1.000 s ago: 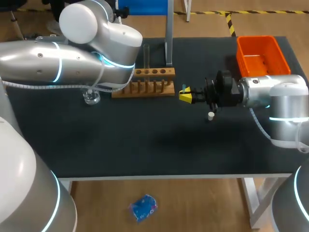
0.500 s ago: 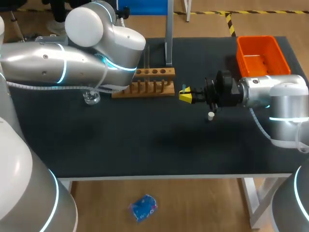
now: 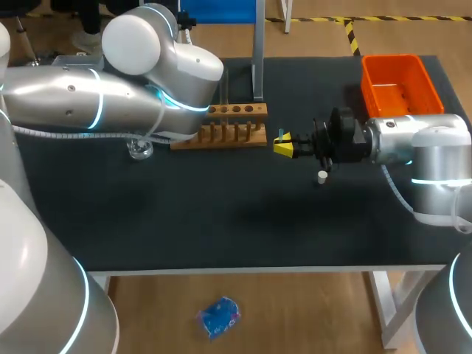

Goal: Invert the test tube, pick up the pipette, mount the tip to pipette, aspirate from beaker and dispense into the tube, eject the tip, return the pipette, and cap with the stopper.

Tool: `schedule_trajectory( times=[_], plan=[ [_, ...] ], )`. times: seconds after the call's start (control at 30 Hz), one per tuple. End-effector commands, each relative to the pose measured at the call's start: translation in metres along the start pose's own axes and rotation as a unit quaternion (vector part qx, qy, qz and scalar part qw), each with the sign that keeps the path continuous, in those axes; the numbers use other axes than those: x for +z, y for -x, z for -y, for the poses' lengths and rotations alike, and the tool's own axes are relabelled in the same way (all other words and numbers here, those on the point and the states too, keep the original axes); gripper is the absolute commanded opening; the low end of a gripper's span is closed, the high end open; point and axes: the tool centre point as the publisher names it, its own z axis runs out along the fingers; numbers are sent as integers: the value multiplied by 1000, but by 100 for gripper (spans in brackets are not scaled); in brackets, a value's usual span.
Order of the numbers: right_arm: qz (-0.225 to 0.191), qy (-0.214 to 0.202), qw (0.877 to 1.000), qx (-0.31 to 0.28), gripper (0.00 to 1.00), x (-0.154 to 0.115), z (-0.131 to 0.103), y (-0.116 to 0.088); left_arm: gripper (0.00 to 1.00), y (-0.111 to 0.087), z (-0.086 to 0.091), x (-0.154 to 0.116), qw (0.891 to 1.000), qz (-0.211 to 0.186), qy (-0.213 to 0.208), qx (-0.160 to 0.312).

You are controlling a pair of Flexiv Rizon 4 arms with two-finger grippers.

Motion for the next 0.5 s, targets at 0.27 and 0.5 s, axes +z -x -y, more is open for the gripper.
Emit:
schedule_trajectory(
  times=[0.27, 0.5],
  plan=[
    [0, 0, 1000, 0, 0, 0, 0, 0, 0, -1, 0, 0, 1000, 1, -4, 0],
    [0, 0, 1000, 0, 0, 0, 0, 0, 0, -3, 8, -10, 1000, -7, -14, 1]
  ],
)
